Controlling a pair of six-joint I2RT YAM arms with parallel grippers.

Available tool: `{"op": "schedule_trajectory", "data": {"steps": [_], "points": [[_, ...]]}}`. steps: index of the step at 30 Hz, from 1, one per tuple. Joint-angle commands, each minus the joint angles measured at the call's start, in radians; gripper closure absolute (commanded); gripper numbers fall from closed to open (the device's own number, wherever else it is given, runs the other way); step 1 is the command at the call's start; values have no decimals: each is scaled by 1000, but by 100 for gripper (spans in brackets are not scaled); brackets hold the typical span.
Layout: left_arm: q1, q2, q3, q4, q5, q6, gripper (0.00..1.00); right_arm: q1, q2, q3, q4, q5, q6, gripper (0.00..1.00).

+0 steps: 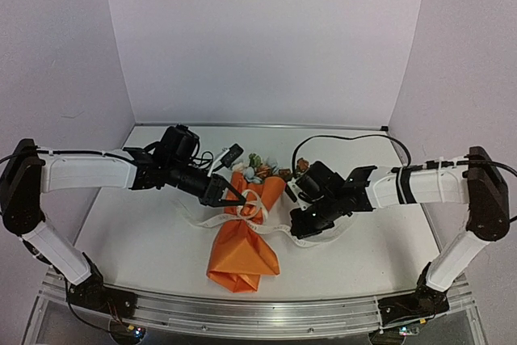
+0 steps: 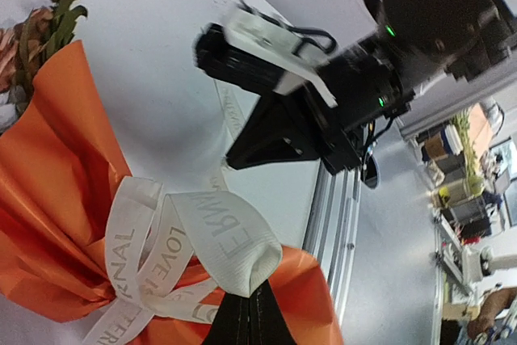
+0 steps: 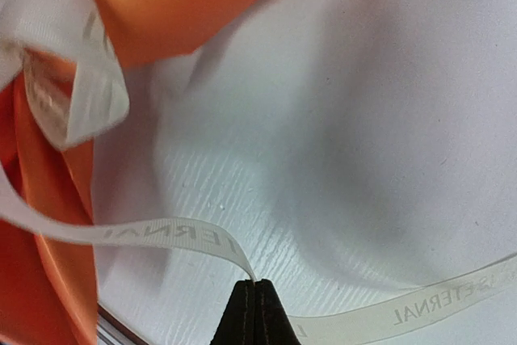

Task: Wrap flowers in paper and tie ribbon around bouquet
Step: Cross the half-tied ribbon over the folded bouquet.

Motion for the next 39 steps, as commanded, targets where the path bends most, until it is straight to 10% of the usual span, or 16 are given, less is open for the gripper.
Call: {"op": "schedule_trajectory", "data": {"steps": [1, 10, 39], "points": [[-19, -67, -40, 72, -69, 77, 100, -9, 38, 63, -11, -3, 62, 100], [-49, -85, -116, 193, -124, 7, 93, -11, 43, 17, -25, -27, 61, 100], [-242, -99, -146, 71, -232, 548, 91, 12, -33, 13, 89, -348, 226, 100]]}}
